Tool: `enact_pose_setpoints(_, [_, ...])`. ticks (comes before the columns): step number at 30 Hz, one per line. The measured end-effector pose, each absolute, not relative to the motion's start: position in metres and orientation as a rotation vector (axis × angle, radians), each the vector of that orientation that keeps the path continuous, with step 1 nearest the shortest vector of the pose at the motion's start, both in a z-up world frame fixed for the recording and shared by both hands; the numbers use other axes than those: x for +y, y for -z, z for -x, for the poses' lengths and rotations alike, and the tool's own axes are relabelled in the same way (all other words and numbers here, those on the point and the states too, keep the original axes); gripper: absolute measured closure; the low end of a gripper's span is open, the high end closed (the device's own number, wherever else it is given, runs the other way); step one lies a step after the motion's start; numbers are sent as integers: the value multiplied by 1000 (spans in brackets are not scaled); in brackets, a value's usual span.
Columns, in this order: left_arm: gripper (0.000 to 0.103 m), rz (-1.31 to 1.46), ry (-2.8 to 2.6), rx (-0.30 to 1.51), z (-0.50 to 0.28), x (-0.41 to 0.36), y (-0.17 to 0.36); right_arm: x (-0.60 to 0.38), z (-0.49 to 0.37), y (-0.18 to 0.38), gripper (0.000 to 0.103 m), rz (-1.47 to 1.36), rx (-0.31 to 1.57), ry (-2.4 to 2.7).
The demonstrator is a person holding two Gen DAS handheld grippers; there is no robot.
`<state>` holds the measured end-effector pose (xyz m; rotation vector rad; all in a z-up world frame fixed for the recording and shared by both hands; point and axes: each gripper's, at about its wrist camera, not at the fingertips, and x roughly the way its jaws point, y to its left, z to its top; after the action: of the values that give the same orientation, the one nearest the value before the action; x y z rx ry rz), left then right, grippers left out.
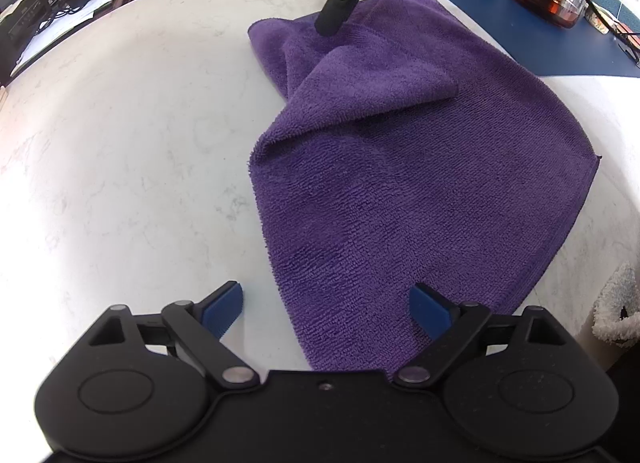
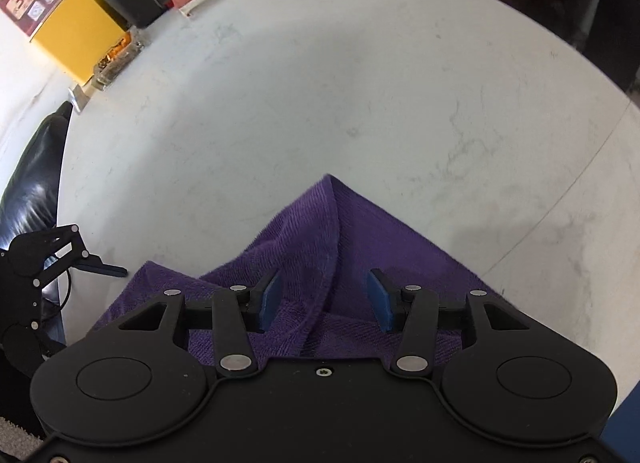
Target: Fold towel
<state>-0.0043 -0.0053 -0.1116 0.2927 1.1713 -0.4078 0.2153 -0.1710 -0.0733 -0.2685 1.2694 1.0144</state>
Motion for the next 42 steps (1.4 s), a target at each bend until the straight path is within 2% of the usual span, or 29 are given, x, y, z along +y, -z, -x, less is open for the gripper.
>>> enact_pose_setpoints(6, [13,-292,413,1170,3,-5,113,-174,-210,82,61,241,1304,-1017])
enact_pose_setpoints(8, [13,-293,413,1171,3,-5,112,-175,-209,82,77,230,1315,-1026])
enact_pose_setpoints(14, [12,-295,411,1165,4,-6,113,-168,-207,81,99,220,1328,-1058])
enact_pose_setpoints(18, [15,-288,405,1153,4,-6,113,-165,-210,72,101,177,1310,-1087])
enact_pose_setpoints(20, [33,-276,407,1137,5,-4,110,-162,-211,64,101,169,1290,-1102])
enact_pose_setpoints(22, [44,-261,403,1126,5,-3,107,-160,-212,60,101,168,1281,-1110])
enact_pose_setpoints(29, [64,-303,380,1082,7,-5,97,-152,-214,57,101,181,1267,-1118])
enact_pose_setpoints(37, [74,-286,426,1080,7,-9,97,-151,-216,55,101,154,1264,-1122])
enact_pose_setpoints(42, [74,-286,455,1094,7,-12,103,-149,-220,53,101,117,1270,-1131])
